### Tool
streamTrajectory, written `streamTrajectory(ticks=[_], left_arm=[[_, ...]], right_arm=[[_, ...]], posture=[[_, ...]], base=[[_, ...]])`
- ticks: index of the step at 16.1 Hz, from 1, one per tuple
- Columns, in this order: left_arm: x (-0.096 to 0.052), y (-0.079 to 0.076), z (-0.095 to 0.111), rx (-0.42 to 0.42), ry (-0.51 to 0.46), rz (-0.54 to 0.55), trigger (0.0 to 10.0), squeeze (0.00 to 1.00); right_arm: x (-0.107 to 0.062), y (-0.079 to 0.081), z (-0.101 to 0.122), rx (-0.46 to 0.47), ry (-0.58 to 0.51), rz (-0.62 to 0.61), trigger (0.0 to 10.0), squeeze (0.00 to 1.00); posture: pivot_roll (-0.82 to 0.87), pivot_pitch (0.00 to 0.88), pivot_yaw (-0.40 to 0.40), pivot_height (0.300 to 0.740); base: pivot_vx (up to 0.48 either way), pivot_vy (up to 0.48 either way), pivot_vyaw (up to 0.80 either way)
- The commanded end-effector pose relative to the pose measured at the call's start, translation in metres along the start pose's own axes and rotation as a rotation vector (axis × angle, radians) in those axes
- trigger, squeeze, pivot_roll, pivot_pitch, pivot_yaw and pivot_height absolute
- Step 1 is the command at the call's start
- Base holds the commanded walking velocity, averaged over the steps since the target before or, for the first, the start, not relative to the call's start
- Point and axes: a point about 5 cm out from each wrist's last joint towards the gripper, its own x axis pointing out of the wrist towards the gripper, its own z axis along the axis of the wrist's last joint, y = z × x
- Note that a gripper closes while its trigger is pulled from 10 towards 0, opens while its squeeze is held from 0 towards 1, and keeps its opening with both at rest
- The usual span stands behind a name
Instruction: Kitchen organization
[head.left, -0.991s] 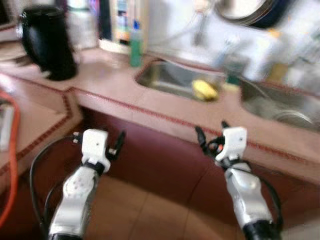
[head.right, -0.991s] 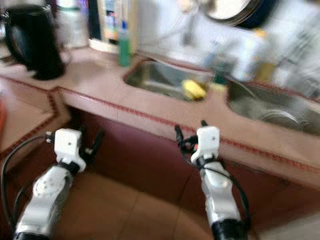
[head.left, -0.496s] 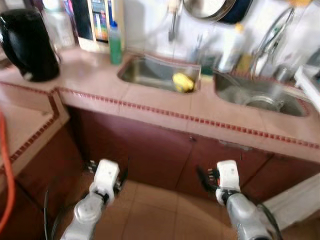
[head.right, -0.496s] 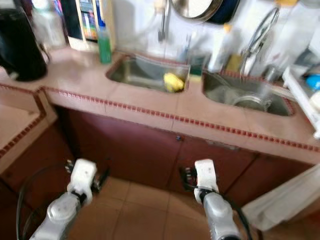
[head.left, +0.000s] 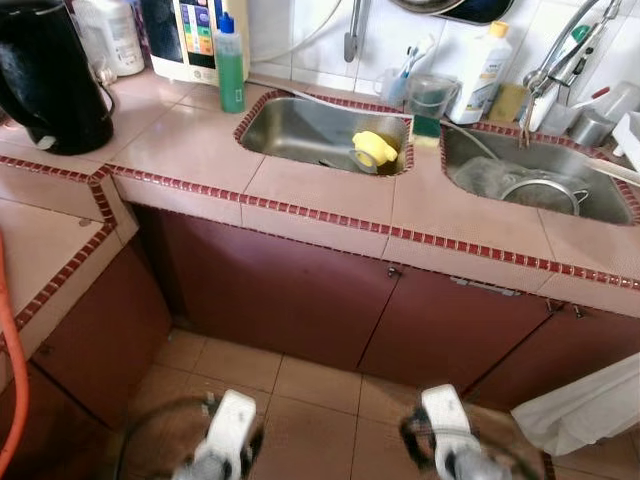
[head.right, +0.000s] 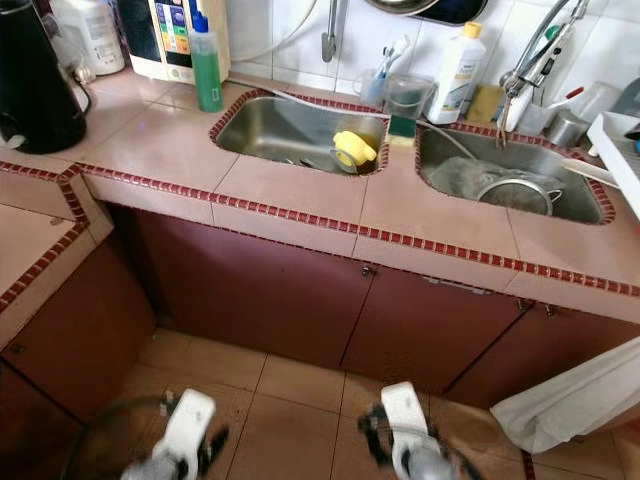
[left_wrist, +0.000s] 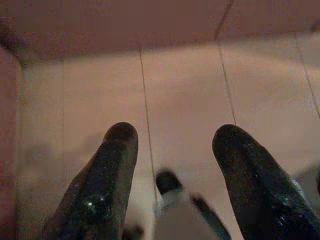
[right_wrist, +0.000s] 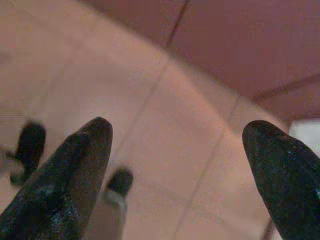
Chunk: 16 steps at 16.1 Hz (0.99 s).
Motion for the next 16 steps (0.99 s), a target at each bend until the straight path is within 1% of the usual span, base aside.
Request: streamTrajectory(ticks=[1, 2, 4, 6, 7, 8, 9, 11, 14, 16], left_arm=[[-0.003, -0.002, -0.012, -0.019, 0.053, 0.010, 10.0, 0.00], [-0.006, -0.004, -0.022, -0.071, 0.080, 0.030, 10.0, 0.00], [-0.007, -0.006, -0.024, -0.074, 0.077, 0.033, 10.0, 0.00], [-0.008, -0.005, -0.027, -0.083, 0.089, 0.035, 10.0, 0.00], [-0.009, -0.004, -0.028, -0.080, 0.089, 0.037, 10.0, 0.00], [-0.009, 0.001, -0.028, -0.092, 0.089, 0.049, 10.0, 0.00], [-0.010, 0.002, -0.029, -0.076, 0.094, 0.052, 10.0, 0.00], [-0.010, 0.003, -0.030, -0.078, 0.098, 0.050, 10.0, 0.00], [-0.009, 0.003, -0.028, -0.070, 0.094, 0.045, 10.0, 0.00], [-0.008, 0.003, -0.027, -0.065, 0.091, 0.042, 10.0, 0.00]], right_arm=[[-0.003, -0.004, -0.011, -0.002, 0.053, -0.019, 10.0, 0.00], [-0.005, -0.002, -0.021, 0.025, 0.087, -0.023, 10.0, 0.00], [-0.006, -0.001, -0.025, 0.062, 0.092, -0.037, 10.0, 0.00], [-0.008, -0.002, -0.030, 0.073, 0.100, -0.042, 10.0, 0.00], [-0.009, -0.002, -0.032, 0.074, 0.104, -0.043, 10.0, 0.00], [-0.011, -0.004, -0.038, 0.073, 0.121, -0.046, 10.0, 0.00], [-0.012, -0.005, -0.041, 0.064, 0.134, -0.050, 10.0, 0.00], [-0.013, -0.006, -0.042, 0.061, 0.137, -0.053, 10.0, 0.00], [-0.010, -0.005, -0.034, 0.069, 0.111, -0.050, 10.0, 0.00], [-0.010, -0.004, -0.033, 0.065, 0.106, -0.047, 10.0, 0.00]], posture=[[0.07, 0.010, -0.087, 0.740], [0.07, 0.004, -0.087, 0.740], [0.07, 0.000, -0.092, 0.740], [0.08, 0.000, -0.097, 0.740], [0.08, 0.000, -0.099, 0.740], [0.08, 0.000, -0.099, 0.740], [0.08, 0.000, -0.099, 0.740], [0.07, 0.000, -0.096, 0.740], [0.07, 0.000, -0.093, 0.740], [0.07, 0.000, -0.092, 0.740]], base=[[0.000, 0.000, 0.00], [0.000, -0.360, 0.00], [0.000, -0.349, 0.00], [0.000, -0.480, 0.00], [0.000, -0.480, 0.00], [0.000, -0.480, 0.00], [0.000, -0.480, 0.00], [0.000, -0.480, 0.00], [0.000, -0.480, 0.00], [0.000, -0.480, 0.00]])
